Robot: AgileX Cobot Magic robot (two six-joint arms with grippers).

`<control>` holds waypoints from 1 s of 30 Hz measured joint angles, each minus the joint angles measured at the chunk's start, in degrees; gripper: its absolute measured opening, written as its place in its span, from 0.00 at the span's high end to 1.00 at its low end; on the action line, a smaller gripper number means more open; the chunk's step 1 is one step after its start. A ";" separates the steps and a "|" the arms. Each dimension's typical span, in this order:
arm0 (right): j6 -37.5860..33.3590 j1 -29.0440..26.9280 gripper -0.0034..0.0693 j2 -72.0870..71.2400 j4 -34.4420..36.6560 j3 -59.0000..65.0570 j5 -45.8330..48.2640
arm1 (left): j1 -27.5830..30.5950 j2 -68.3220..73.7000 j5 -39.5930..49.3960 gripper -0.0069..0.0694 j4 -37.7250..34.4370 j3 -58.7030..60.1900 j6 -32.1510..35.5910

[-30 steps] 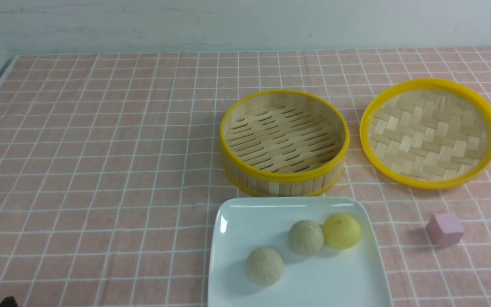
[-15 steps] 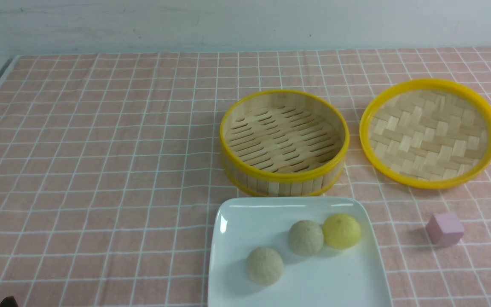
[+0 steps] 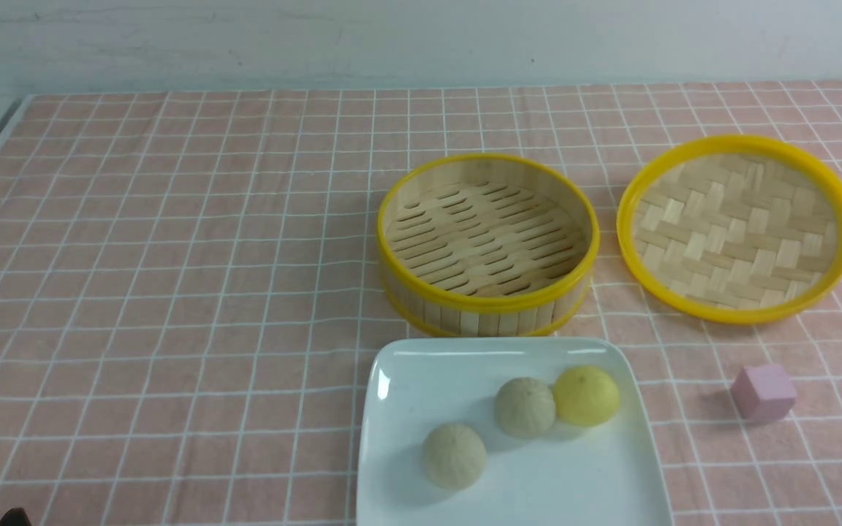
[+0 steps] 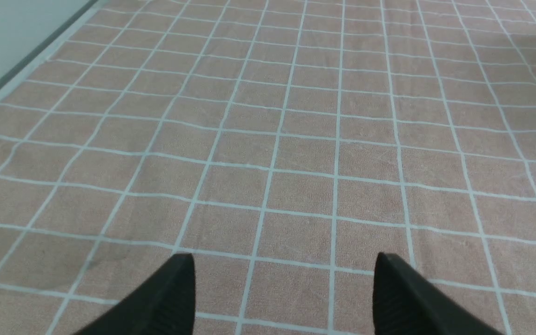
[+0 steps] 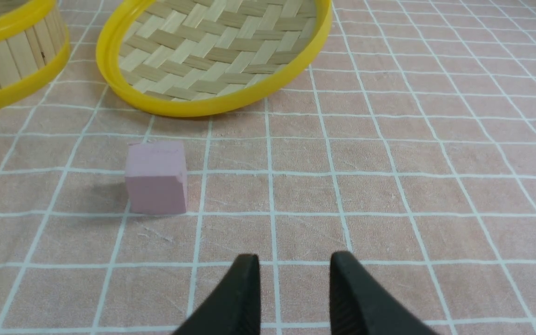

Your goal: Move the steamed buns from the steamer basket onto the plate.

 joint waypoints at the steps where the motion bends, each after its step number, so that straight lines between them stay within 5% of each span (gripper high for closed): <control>1: 0.00 0.00 0.62 0.00 0.00 0.00 0.00 | 0.00 0.00 0.00 0.24 0.00 0.00 0.00; 30: 0.00 0.00 0.62 -0.24 -0.78 0.00 0.29 | 0.00 0.00 0.00 0.24 0.00 0.00 0.00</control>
